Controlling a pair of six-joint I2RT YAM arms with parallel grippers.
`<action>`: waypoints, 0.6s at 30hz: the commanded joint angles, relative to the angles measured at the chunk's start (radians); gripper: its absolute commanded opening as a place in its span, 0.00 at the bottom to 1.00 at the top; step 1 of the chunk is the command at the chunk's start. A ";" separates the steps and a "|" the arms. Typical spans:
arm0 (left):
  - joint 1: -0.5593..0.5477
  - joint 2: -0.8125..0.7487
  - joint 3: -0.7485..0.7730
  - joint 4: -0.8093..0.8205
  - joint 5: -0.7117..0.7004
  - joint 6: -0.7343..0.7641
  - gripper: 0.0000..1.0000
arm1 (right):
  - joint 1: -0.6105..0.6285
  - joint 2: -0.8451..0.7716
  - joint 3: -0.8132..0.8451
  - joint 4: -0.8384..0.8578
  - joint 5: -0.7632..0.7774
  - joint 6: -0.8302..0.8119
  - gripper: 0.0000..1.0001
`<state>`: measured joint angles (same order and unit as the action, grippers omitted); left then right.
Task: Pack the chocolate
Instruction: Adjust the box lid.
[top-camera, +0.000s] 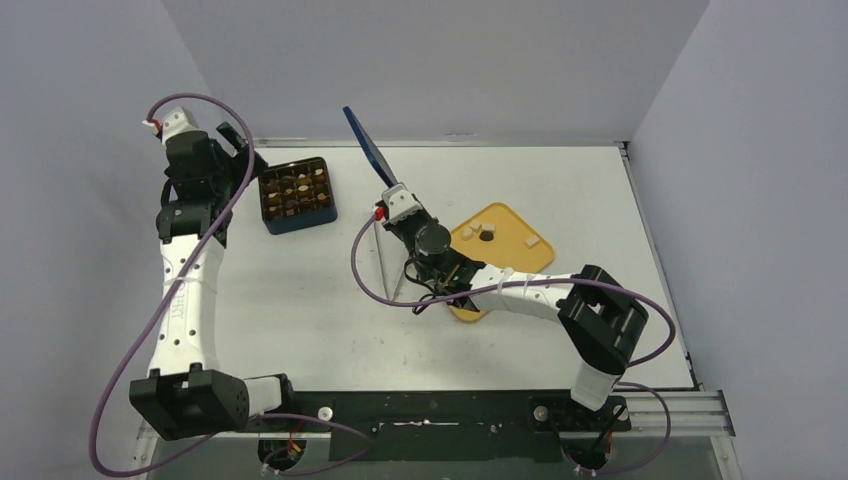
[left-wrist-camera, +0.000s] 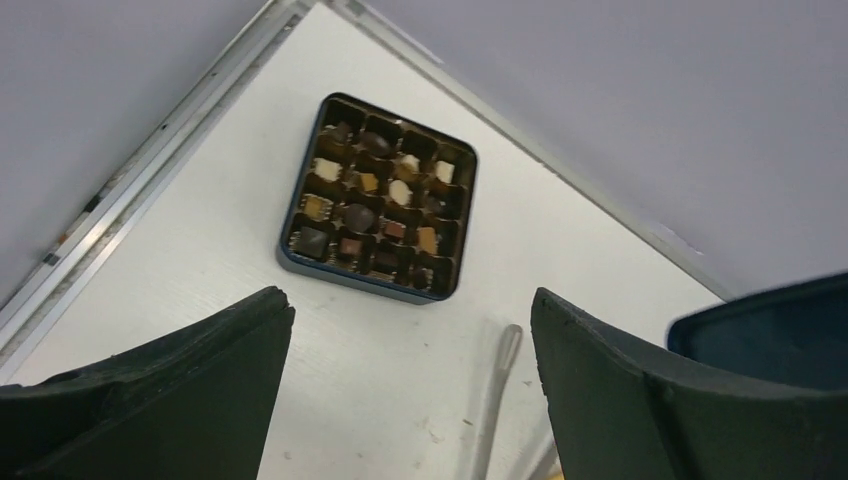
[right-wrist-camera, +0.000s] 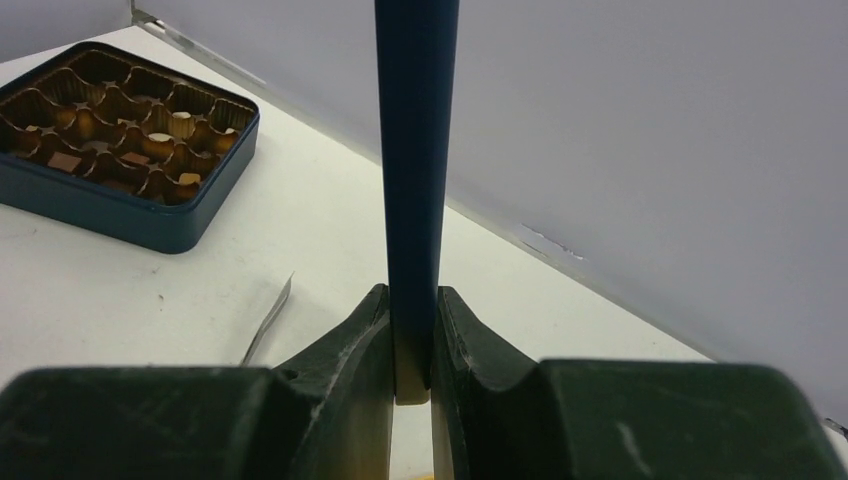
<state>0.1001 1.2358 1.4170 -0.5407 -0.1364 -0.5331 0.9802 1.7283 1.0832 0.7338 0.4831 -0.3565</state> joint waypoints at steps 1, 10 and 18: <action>0.080 0.055 -0.068 0.083 -0.025 0.033 0.83 | -0.009 -0.050 0.039 0.014 -0.025 0.008 0.02; 0.170 0.213 -0.216 0.268 -0.110 0.063 0.59 | -0.009 -0.116 0.029 0.001 -0.070 0.051 0.04; 0.233 0.366 -0.243 0.428 -0.033 0.048 0.43 | -0.011 -0.167 -0.002 0.044 -0.105 0.037 0.05</action>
<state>0.3134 1.5558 1.1629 -0.2764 -0.2012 -0.4850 0.9756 1.6382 1.0824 0.6830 0.4183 -0.3279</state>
